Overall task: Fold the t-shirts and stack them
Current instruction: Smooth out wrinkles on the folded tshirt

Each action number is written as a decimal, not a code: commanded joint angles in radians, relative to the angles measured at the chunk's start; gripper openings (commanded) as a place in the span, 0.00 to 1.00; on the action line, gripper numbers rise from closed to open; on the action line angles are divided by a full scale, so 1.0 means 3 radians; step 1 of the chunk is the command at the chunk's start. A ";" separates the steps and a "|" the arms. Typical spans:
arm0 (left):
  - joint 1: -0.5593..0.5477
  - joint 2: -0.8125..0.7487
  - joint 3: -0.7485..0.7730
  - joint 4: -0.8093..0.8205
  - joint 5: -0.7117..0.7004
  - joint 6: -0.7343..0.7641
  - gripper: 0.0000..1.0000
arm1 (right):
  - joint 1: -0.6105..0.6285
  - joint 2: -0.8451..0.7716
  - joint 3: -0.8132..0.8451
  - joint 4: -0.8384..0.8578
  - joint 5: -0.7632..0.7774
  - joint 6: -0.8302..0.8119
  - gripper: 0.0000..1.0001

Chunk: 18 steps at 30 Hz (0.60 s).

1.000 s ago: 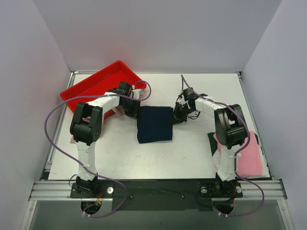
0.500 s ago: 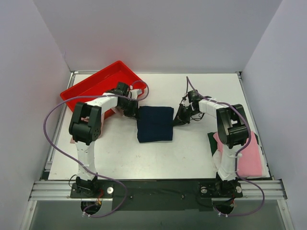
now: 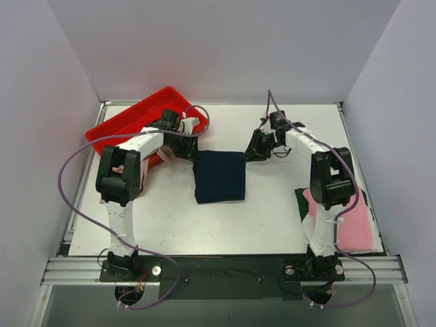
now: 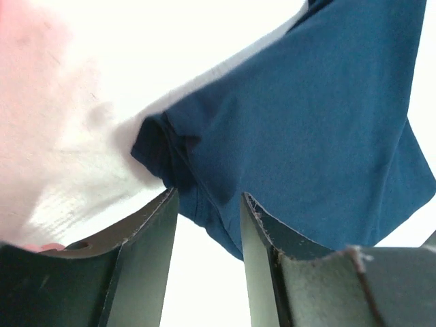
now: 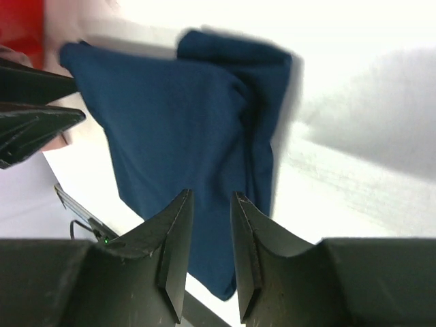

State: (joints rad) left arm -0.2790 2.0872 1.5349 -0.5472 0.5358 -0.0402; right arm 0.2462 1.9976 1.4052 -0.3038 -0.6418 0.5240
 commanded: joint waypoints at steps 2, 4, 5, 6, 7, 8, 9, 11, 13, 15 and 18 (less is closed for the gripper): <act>0.0025 0.0139 0.0411 0.0152 -0.0012 0.0001 0.52 | -0.0023 0.0346 0.0378 -0.0102 0.0084 0.0023 0.25; 0.0020 0.0292 0.0574 0.0081 0.0019 -0.0019 0.53 | -0.0023 0.0408 0.0409 -0.0127 0.0125 0.0038 0.24; 0.0015 0.0329 0.0661 0.0045 0.0019 -0.0024 0.54 | -0.0018 0.0413 0.0399 -0.0148 0.0135 0.0033 0.24; 0.0015 0.0385 0.0682 0.0045 0.0009 -0.0019 0.54 | -0.0018 0.0413 0.0384 -0.0148 0.0135 0.0023 0.24; 0.0015 0.0400 0.0708 0.0050 -0.0001 -0.0009 0.55 | -0.0018 0.0398 0.0348 -0.0143 0.0130 0.0007 0.24; 0.0015 0.0426 0.0718 0.0065 0.0004 -0.0004 0.55 | -0.0018 0.0367 0.0327 -0.0143 0.0130 -0.0003 0.24; 0.0015 0.0431 0.0733 0.0075 0.0009 -0.0004 0.56 | -0.0018 0.0357 0.0302 -0.0148 0.0120 -0.0018 0.24; 0.0010 0.0467 0.0749 0.0081 0.0029 -0.0014 0.56 | -0.0018 0.0311 0.0266 -0.0143 0.0120 -0.0039 0.24; 0.0010 0.0498 0.0749 0.0091 0.0080 -0.0045 0.56 | -0.0018 0.0255 0.0215 -0.0143 0.0115 -0.0064 0.25; 0.0000 0.0503 0.0728 0.0116 0.0121 -0.0055 0.52 | -0.0028 0.0183 0.0149 -0.0138 0.0089 -0.0090 0.26; -0.0006 0.0498 0.0723 0.0167 0.0182 -0.0070 0.50 | -0.0028 0.0086 0.0016 -0.0122 0.0013 -0.0100 0.26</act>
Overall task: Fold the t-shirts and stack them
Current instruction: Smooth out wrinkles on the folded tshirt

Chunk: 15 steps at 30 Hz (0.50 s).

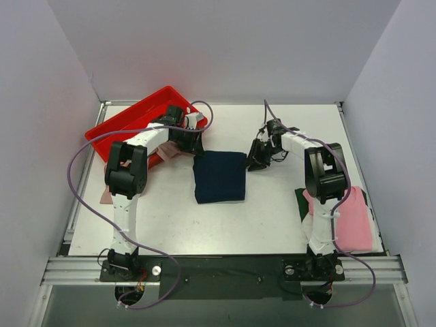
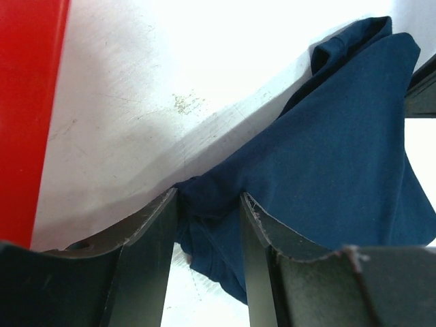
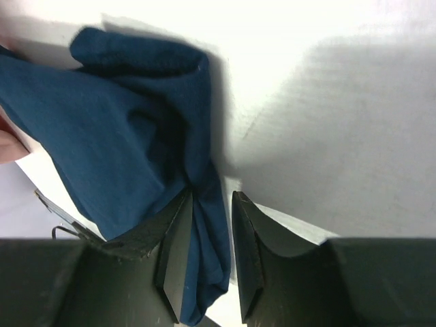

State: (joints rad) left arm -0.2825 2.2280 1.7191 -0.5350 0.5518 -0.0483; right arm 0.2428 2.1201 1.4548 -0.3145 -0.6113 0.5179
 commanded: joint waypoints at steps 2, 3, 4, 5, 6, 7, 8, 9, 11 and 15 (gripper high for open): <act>0.0006 0.0023 0.0099 0.0183 0.0145 -0.0059 0.48 | -0.0007 -0.0358 -0.0216 -0.0036 -0.0130 -0.0054 0.27; 0.0006 0.0023 0.0104 0.0188 0.0150 -0.0064 0.46 | -0.0002 -0.0378 -0.0242 -0.0015 -0.0135 -0.0044 0.27; 0.0006 0.0028 0.0109 0.0193 0.0160 -0.0074 0.38 | 0.0009 -0.0389 -0.0288 0.0015 -0.0135 -0.0019 0.27; 0.0006 0.0044 0.0114 0.0193 0.0170 -0.0074 0.33 | 0.0014 -0.0394 -0.0303 0.0036 -0.0135 -0.0003 0.27; 0.0006 0.0044 0.0119 0.0198 0.0180 -0.0079 0.23 | 0.0019 -0.0394 -0.0334 0.0066 -0.0146 0.0022 0.27; 0.0006 0.0049 0.0119 0.0188 0.0211 -0.0085 0.17 | 0.0029 -0.0359 -0.0339 0.0077 -0.0166 0.0048 0.26; 0.0006 0.0049 0.0114 0.0188 0.0216 -0.0085 0.06 | 0.0049 -0.0338 -0.0344 0.0102 -0.0217 0.0063 0.26; 0.0006 0.0044 0.0119 0.0183 0.0231 -0.0090 0.00 | 0.0060 -0.0302 -0.0334 0.0102 -0.0232 0.0074 0.26; 0.0011 0.0029 0.0099 0.0193 0.0221 -0.0095 0.00 | 0.0090 -0.0297 -0.0319 0.0133 -0.0263 0.0094 0.26; 0.0011 -0.0018 0.0038 0.0219 0.0145 -0.0085 0.00 | 0.0086 -0.0312 -0.0299 0.0205 -0.0335 0.0161 0.27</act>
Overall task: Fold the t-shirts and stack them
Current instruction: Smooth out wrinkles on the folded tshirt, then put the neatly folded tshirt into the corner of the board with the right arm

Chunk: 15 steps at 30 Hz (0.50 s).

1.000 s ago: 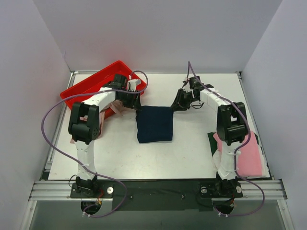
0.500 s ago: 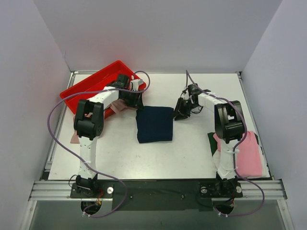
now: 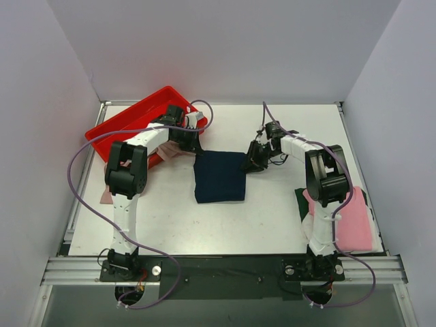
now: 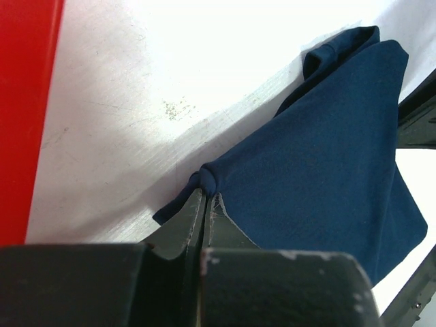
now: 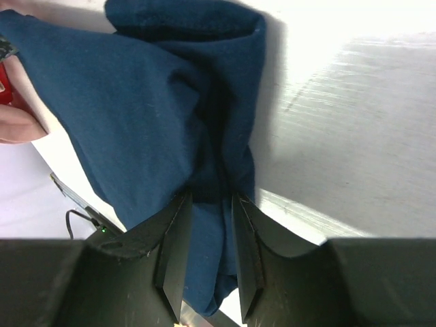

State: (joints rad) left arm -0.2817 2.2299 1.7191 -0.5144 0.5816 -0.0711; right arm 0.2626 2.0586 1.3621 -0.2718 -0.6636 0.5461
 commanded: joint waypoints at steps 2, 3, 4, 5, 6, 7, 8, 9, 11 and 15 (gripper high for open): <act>0.0019 -0.0029 0.0032 0.0165 0.0000 -0.0034 0.00 | 0.0024 -0.0067 0.0026 0.0062 -0.0186 0.0077 0.26; 0.0024 -0.0019 0.0037 0.0176 -0.0026 -0.0039 0.00 | 0.0024 -0.0021 0.0026 0.0057 -0.0201 0.0077 0.26; 0.0029 -0.0019 0.0053 0.0171 -0.0041 -0.0049 0.00 | 0.0030 -0.0010 0.0011 0.0052 -0.0191 0.0077 0.20; 0.0029 -0.0009 0.0068 0.0155 -0.0092 -0.0054 0.00 | 0.0030 0.0010 -0.0005 0.0052 -0.0181 0.0087 0.12; 0.0039 -0.0009 0.0093 0.0150 -0.0133 -0.0059 0.00 | 0.0025 0.0015 -0.0055 0.0052 -0.0161 0.0097 0.01; 0.0044 -0.0009 0.0104 0.0145 -0.0225 -0.0070 0.00 | 0.0014 -0.0010 -0.0081 0.0057 -0.0156 0.0097 0.00; 0.0059 -0.0009 0.0124 0.0135 -0.0286 -0.0075 0.00 | -0.0006 -0.0026 -0.0152 0.0057 -0.0140 0.0077 0.00; 0.0085 -0.0024 0.0124 0.0145 -0.0378 -0.0085 0.00 | -0.0016 -0.0076 -0.0173 0.0052 -0.0135 0.0057 0.00; 0.0111 -0.0039 0.0155 0.0150 -0.0491 -0.0080 0.00 | -0.0072 -0.0173 -0.0301 0.0057 -0.0135 0.0015 0.00; 0.0121 -0.0060 0.0196 0.0114 -0.0614 0.0022 0.00 | -0.0185 -0.0230 -0.0398 0.0047 -0.0166 -0.0041 0.00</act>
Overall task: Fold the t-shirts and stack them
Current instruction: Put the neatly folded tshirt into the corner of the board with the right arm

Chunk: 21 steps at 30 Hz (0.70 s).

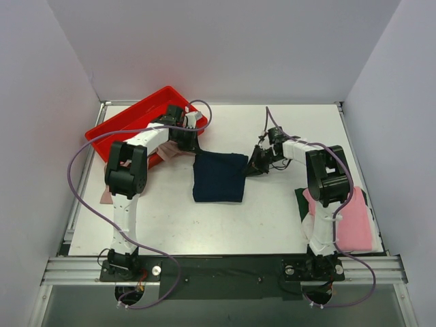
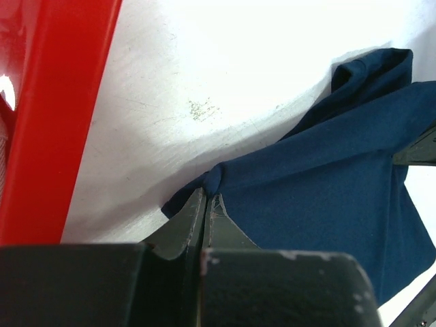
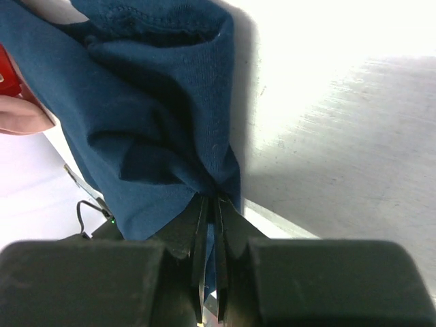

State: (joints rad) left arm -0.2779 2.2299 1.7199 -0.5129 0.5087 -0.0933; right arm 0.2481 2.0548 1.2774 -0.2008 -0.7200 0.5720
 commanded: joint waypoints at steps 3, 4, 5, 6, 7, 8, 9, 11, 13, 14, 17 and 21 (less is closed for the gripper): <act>0.0108 -0.0095 0.0163 0.0114 -0.0402 0.0137 0.00 | -0.0147 -0.0212 -0.0126 -0.0190 0.0002 -0.0148 0.00; 0.0108 -0.0106 0.0153 0.0124 -0.0417 0.0147 0.00 | -0.0147 -0.0207 -0.0116 -0.0184 -0.0018 -0.0143 0.00; 0.0108 -0.0126 0.0137 0.0135 -0.0453 0.0152 0.00 | -0.0147 -0.0202 -0.0111 -0.0189 -0.0018 -0.0143 0.00; 0.0108 -0.0126 0.0122 0.0155 -0.0453 0.0173 0.00 | -0.0152 -0.0207 -0.0086 -0.0195 -0.0024 -0.0143 0.00; 0.0103 -0.0136 0.0117 0.0160 -0.0453 0.0183 0.00 | -0.0147 -0.0217 -0.0075 -0.0195 -0.0019 -0.0148 0.00; 0.0093 -0.0141 0.0112 0.0150 -0.0418 0.0213 0.00 | -0.0147 -0.0223 -0.0040 -0.0215 -0.0013 -0.0158 0.02; 0.0083 -0.0152 0.0112 0.0140 -0.0331 0.0229 0.00 | -0.0147 -0.0243 -0.0019 -0.0235 -0.0013 -0.0163 0.08; 0.0052 -0.0167 0.0096 0.0114 -0.0214 0.0244 0.15 | -0.0142 -0.0273 0.0042 -0.0292 -0.0003 -0.0184 0.24; 0.0047 -0.0208 0.0081 0.0119 -0.0182 0.0234 0.30 | -0.0142 -0.0335 0.0109 -0.0363 0.0053 -0.0209 0.35; 0.0052 -0.0223 0.0081 0.0119 -0.0177 0.0219 0.34 | -0.0142 -0.0371 0.0114 -0.0399 0.0094 -0.0229 0.39; 0.0062 -0.0320 0.0127 0.0089 -0.0167 0.0234 0.44 | -0.0117 -0.0534 0.0109 -0.0450 0.0176 -0.0255 0.46; 0.0052 -0.0463 0.0112 0.0053 -0.0187 0.0255 0.50 | -0.0050 -0.0504 0.0078 -0.0461 0.0222 -0.0138 0.56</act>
State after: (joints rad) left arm -0.2703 2.1925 1.7210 -0.5133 0.4648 -0.0357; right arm 0.2115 1.9537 1.2709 -0.2928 -0.6796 0.5209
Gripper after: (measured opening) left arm 0.481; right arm 0.515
